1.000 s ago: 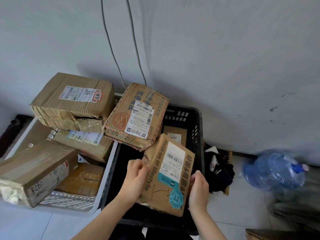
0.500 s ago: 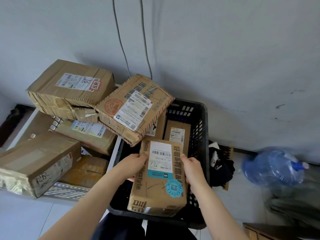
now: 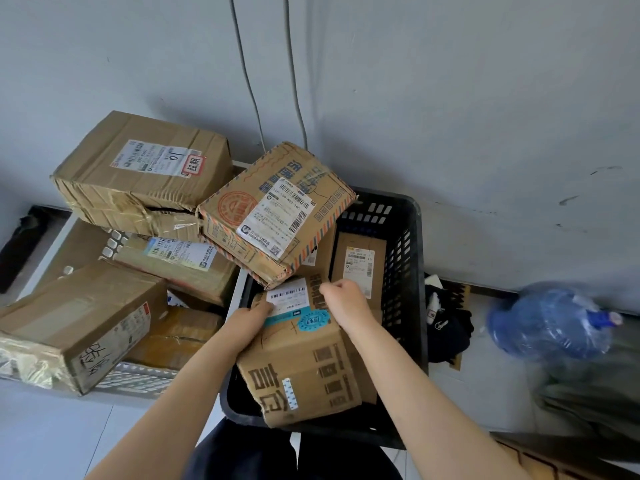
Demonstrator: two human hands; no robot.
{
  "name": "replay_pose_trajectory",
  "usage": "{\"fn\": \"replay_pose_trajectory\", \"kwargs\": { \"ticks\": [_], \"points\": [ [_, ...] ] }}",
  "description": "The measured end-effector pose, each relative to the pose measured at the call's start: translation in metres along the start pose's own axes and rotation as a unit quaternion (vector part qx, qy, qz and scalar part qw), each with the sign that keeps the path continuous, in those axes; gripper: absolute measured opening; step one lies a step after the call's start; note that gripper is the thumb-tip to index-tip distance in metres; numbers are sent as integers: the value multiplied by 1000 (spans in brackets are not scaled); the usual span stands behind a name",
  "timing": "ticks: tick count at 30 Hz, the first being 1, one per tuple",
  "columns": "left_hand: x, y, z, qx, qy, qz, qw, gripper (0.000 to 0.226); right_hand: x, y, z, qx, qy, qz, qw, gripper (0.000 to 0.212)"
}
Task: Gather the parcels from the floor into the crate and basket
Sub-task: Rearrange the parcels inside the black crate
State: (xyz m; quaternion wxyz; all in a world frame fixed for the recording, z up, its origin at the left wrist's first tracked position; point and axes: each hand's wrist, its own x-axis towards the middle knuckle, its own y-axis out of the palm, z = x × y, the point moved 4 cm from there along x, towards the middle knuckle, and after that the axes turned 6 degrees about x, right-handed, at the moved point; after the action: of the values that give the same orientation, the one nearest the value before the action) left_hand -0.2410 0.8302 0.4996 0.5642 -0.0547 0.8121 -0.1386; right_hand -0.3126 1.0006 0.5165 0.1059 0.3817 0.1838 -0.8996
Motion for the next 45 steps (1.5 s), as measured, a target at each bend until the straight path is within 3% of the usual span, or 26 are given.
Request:
{"fn": "replay_pose_trajectory", "kwargs": {
  "ticks": [3, 6, 7, 11, 17, 20, 23, 26, 29, 35, 37, 41, 45],
  "points": [
    [2, -4, 1, 3, 17, -12, 1000, 45, 3, -1, -4, -47, 26, 13, 998, 16],
    [4, -9, -1, 30, 68, -43, 996, 52, -2, 2, -22, -29, 47, 21, 998, 36],
    [4, -8, -2, 51, 92, -40, 994, 59, -6, 5, -29, -24, 48, 20, 998, 34],
    [1, 4, -4, 119, 140, 6, 983, 92, -13, 5, -49, 48, 14, -51, 997, 17],
    [-1, 25, -32, 127, 147, 1, 981, 99, 3, -17, -51, 53, 28, -122, 991, 21],
    [-1, 40, -34, 64, 150, -1, 987, 98, 6, -31, -66, 125, 77, -167, 975, 22],
    [-9, 57, -23, 31, 143, 24, 989, 107, 0, -28, -91, 191, 172, -139, 956, 27],
    [-6, 64, -10, 78, 93, 18, 992, 104, -4, -21, -101, 230, 217, -93, 944, 35],
    [-5, 57, -17, 116, 78, 7, 990, 94, -12, -24, -95, 225, 195, -90, 950, 35],
    [-4, 49, -1, -67, 87, 117, 987, 41, -34, -31, -70, 158, 47, -144, 976, 18],
    [4, 46, 8, -87, 79, 98, 988, 31, -35, -24, -72, 146, 38, -130, 980, 13],
    [19, 39, 29, -69, 88, 44, 993, 37, -36, 7, -90, 126, 62, -27, 990, 15],
    [31, 44, 51, 34, 80, 4, 996, 51, -21, 28, -116, 52, 52, 21, 997, 38]
  ]
}}
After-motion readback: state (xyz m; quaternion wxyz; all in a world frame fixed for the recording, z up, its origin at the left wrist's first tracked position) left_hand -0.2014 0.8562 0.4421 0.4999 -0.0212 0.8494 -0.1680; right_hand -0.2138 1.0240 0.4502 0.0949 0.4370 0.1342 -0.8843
